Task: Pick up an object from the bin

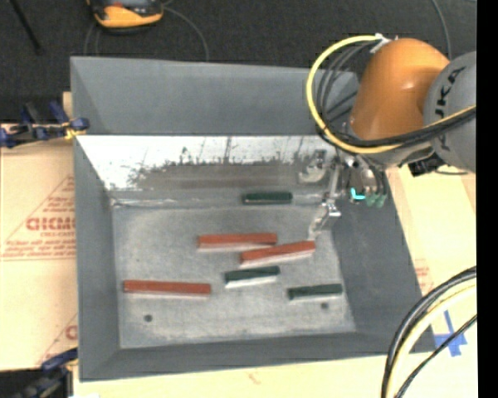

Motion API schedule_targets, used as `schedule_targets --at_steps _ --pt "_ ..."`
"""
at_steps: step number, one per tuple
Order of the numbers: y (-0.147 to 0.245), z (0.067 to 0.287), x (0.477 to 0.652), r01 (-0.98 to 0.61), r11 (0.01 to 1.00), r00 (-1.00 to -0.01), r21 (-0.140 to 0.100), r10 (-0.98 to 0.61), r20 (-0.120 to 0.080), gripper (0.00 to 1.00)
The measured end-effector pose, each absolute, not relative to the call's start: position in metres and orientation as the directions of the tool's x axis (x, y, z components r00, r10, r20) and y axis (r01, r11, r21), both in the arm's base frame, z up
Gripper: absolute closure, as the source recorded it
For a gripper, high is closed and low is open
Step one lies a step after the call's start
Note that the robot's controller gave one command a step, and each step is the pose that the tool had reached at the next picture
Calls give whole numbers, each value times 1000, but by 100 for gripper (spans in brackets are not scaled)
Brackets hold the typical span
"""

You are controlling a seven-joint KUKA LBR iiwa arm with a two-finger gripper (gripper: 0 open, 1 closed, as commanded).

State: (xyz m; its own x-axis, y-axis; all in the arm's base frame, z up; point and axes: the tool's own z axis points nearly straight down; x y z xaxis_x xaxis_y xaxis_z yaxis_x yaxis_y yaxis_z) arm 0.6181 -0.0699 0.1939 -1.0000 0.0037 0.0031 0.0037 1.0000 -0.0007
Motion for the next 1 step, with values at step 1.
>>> schedule_targets --at_steps 1 --pt "-70 199 620 3 1000 -1000 -1 3 -5 0"
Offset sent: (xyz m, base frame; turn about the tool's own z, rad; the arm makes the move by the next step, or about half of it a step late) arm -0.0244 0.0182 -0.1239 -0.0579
